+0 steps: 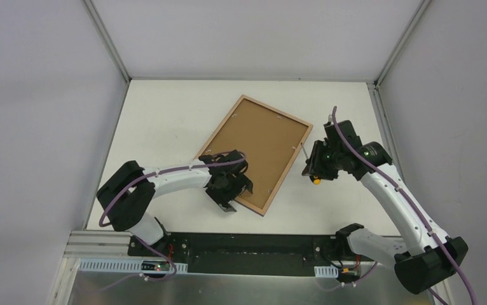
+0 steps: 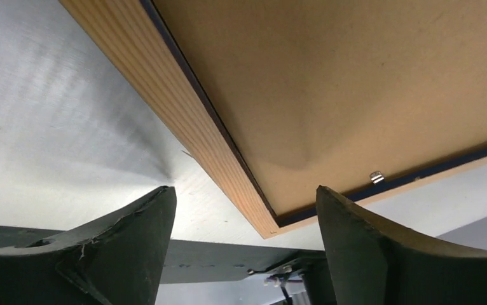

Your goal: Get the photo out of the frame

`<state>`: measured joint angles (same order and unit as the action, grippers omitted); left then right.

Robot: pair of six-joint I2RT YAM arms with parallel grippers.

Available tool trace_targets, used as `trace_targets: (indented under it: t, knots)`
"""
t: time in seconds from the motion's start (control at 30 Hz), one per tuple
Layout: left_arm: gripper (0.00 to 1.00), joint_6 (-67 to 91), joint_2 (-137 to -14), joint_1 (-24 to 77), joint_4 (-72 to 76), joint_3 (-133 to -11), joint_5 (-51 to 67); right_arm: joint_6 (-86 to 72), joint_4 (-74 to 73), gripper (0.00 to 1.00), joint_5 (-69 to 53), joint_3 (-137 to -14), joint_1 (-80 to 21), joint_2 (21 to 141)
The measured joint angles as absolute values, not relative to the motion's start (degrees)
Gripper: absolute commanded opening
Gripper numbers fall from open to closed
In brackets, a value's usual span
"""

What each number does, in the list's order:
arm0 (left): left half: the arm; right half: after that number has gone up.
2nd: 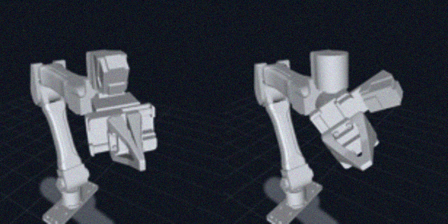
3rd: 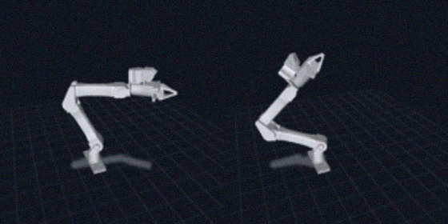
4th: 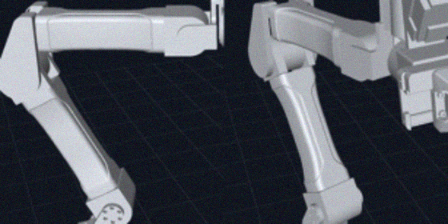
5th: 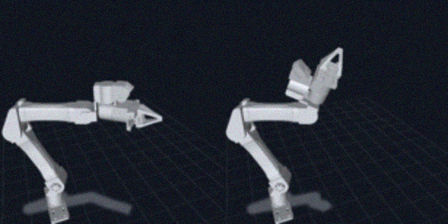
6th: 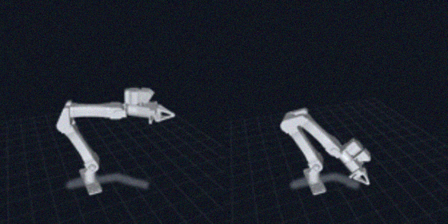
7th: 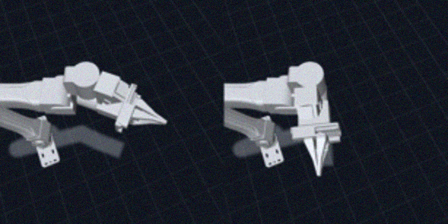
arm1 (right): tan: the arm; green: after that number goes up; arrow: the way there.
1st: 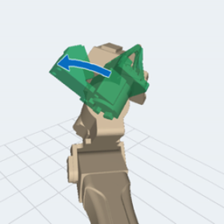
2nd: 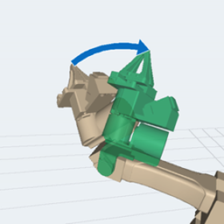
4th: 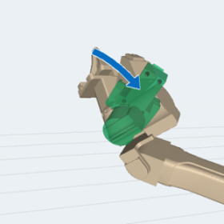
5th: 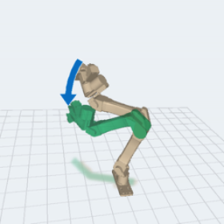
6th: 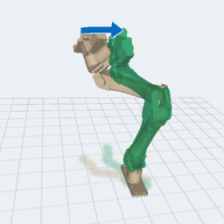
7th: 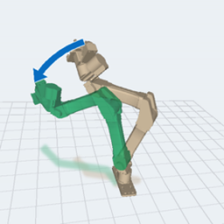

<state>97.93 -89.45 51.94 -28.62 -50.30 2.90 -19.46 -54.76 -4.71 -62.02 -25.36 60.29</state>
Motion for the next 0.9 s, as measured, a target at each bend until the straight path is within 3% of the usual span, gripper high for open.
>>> trace_targets:
  t: [0.17,0.33,0.6,0.9]
  knots:
    - [0.84,79.61,-89.32,45.45,-31.05,-53.71,8.32,-19.49,-53.17,0.0,-4.56,-60.99,-25.36,62.24]
    - [0.89,51.96,-93.54,38.87,-35.59,-67.85,14.79,-19.46,-51.4,0.0,-4.8,-60.34,-25.36,67.99]
    - [0.9,18.22,-98.15,32.6,-41.63,-78.08,0.49,-19.51,-50.0,0.0,-5.04,-63.11,-25.36,76.34]
    - [0.83,6.46,-109.56,18.09,-42.41,-87.42,-4.56,-21.47,-49.01,0.0,-5.93,-65.36,-25.39,80.42]
